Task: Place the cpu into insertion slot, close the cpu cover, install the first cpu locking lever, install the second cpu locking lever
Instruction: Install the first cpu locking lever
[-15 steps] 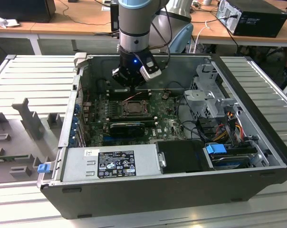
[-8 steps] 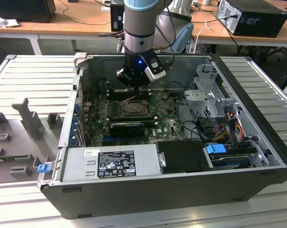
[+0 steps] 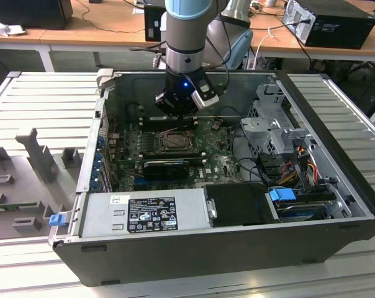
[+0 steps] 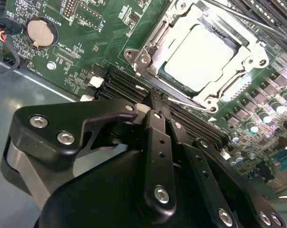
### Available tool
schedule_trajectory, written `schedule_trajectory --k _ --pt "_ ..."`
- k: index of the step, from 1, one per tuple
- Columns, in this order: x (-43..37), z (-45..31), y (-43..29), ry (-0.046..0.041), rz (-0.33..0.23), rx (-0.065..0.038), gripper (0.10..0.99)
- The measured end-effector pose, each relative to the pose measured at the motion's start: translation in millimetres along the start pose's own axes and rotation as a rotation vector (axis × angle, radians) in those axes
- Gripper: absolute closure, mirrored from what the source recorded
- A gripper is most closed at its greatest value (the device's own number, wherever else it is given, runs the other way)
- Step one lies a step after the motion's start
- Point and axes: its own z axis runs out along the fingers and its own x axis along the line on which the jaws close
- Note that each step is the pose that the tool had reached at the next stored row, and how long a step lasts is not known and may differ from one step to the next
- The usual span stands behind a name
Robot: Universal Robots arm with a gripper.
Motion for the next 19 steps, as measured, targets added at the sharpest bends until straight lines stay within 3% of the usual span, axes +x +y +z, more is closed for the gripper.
schedule_trajectory --k 8,12,17,19 --pt "-3.9 8.3 -0.9 0.0002 -0.003 0.002 0.980" --pt "-4.0 10.6 -1.1 0.0005 -0.004 0.007 0.980" --pt "-4.0 12.3 -1.2 0.0016 -0.004 0.024 0.980" --pt "-4.0 12.2 -1.3 0.0015 -0.004 0.025 0.980"
